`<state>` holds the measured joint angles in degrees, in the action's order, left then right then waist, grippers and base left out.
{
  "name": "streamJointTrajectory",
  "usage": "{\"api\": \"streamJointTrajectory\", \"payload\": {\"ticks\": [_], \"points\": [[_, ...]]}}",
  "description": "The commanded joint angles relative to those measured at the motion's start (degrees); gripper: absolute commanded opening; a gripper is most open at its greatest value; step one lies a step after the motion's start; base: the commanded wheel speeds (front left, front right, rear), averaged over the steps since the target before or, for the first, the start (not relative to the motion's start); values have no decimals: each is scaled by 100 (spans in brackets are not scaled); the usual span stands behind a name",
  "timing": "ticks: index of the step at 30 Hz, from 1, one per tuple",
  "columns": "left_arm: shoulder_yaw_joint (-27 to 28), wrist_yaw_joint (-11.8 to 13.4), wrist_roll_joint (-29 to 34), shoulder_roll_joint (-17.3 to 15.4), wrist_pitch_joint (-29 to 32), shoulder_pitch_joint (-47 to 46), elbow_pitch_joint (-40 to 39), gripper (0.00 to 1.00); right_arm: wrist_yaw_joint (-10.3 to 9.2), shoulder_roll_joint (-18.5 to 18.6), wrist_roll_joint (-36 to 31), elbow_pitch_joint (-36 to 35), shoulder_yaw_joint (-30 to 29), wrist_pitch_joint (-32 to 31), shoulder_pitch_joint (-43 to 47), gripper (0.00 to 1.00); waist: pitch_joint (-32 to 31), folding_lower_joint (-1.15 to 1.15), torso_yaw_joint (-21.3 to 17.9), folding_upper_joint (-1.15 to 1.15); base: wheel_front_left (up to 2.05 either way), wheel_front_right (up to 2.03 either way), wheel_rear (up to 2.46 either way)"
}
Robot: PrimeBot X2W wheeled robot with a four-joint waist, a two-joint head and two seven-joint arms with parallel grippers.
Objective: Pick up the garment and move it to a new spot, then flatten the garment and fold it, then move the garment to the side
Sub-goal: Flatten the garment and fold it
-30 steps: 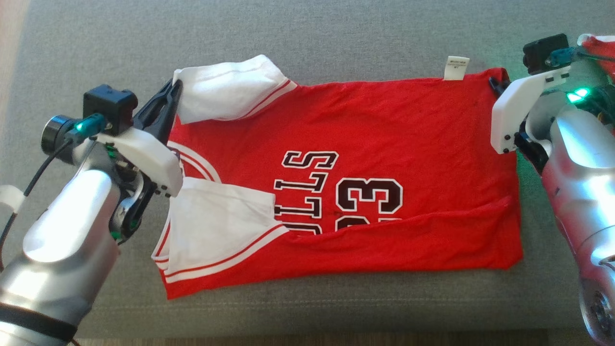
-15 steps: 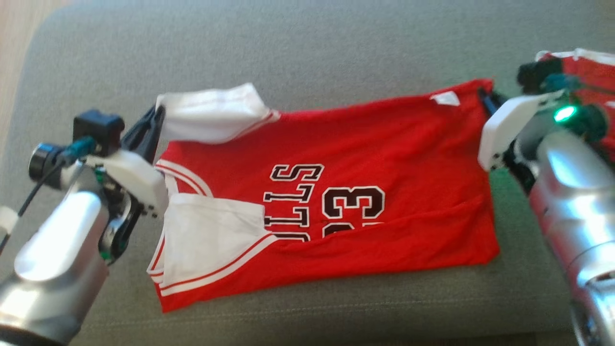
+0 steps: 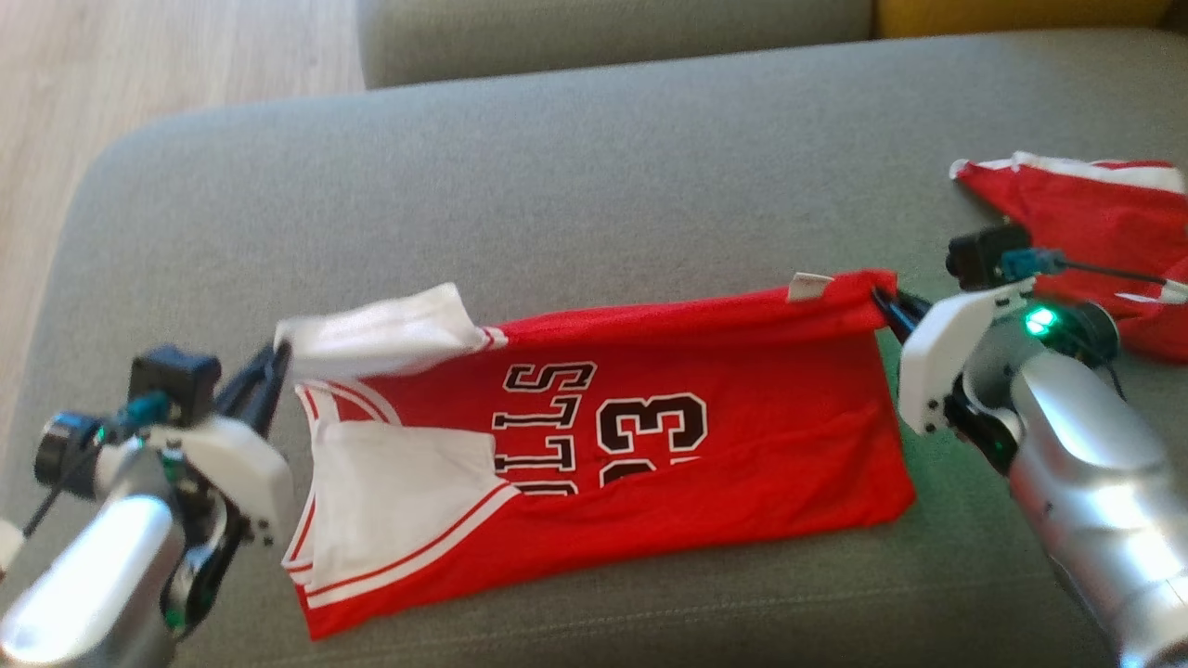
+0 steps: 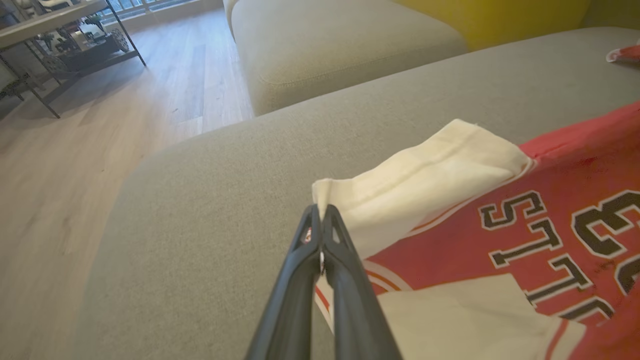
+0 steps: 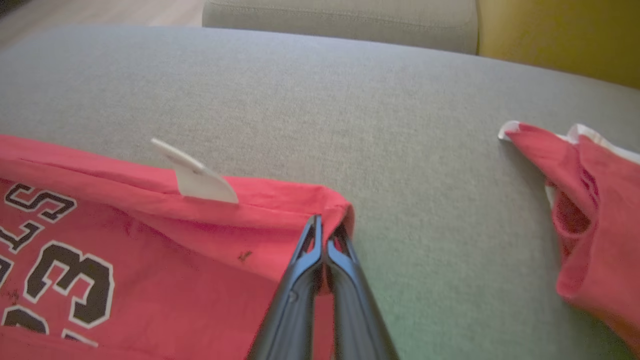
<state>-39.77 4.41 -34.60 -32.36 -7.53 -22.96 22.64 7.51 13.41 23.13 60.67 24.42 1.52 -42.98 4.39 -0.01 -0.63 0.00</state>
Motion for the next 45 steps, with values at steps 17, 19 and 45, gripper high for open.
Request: {"api": "streamJointTrajectory", "payload": {"ticks": [17,19,45], "points": [[-205,34,-130,-1155,832,962,-1375,0,-2,1358,1508,-2615,717,-1983,1231,0,-450,1,-146,0,0,0,0],[-235,16,-165,-1236,935,1029,-1503,0,-2,1390,1514,-2771,698,-2043,1328,0,-451,1,-134,0,0,0,0],[228,715,-480,-1261,465,1357,-2038,100,-2,995,825,-3553,-959,-1655,2011,100,-544,1,-70,0,0,0,0]]}}
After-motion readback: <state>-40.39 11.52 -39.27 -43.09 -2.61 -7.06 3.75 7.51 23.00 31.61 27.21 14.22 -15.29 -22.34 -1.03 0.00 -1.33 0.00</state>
